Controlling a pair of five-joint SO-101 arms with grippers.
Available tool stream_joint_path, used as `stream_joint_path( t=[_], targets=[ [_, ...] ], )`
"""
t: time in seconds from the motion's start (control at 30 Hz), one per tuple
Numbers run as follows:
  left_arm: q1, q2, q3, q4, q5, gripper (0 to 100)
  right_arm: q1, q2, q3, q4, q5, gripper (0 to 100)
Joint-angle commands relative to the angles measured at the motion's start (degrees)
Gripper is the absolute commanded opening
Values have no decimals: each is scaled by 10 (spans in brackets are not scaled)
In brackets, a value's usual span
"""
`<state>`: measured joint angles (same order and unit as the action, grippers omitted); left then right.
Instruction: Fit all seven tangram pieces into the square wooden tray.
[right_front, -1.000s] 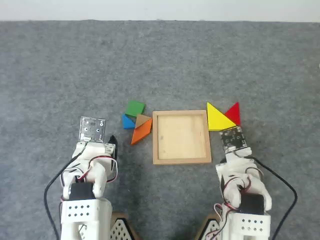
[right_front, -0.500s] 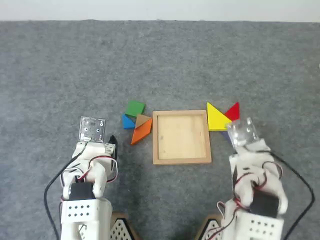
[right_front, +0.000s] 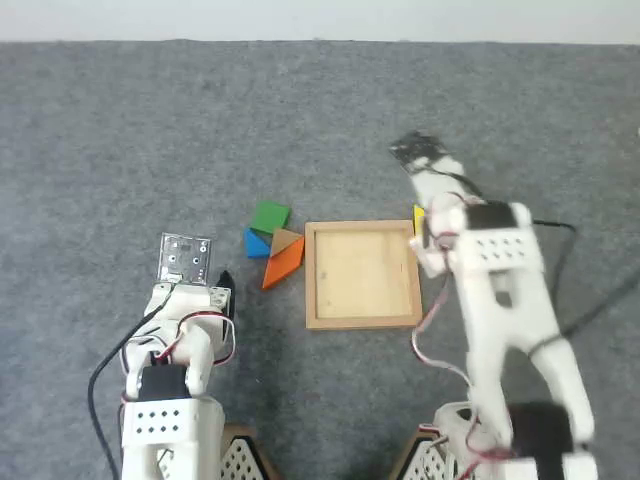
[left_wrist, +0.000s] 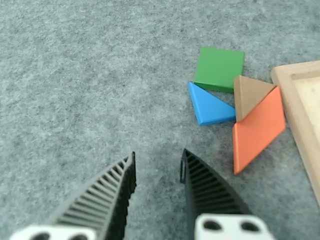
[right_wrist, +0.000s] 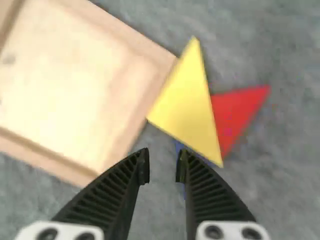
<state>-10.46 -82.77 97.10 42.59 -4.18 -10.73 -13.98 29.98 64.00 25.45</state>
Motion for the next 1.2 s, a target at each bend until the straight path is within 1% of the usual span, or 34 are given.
stream_joint_path(
  t=[0.0,0.1,0.2,0.33,0.4,0.47,0.77,0.9,1.03,1.1,1.17],
  targets=[
    [-1,-11,-3,4,-4,151,-17,36,-43,-41,-41,211],
    [-1,-11,-3,4,-4,151,-15,72,-35,-82,-79,314],
    [-1,-11,-3,4,-4,151,-14,118,-34,-121,-109,351],
    [-1,-11,-3,4,-4,151,-13,177,-38,-163,-117,351],
    [-1,-11,-3,4,-4,151,-13,196,-39,-168,-116,351],
    [-1,-11,-3,4,-4,151,-9,208,-46,-162,-118,351],
    [-1,-11,-3,4,-4,151,89,217,-49,-163,-116,351],
    [-1,-11,-3,4,-4,151,100,217,-47,-149,-105,351],
    [-1,-11,-3,4,-4,151,98,217,-47,-121,-109,345],
    [-1,-11,-3,4,-4,151,98,217,-47,-114,-109,300],
    [-1,-11,-3,4,-4,151,99,217,-46,-107,-109,229]
  ],
)
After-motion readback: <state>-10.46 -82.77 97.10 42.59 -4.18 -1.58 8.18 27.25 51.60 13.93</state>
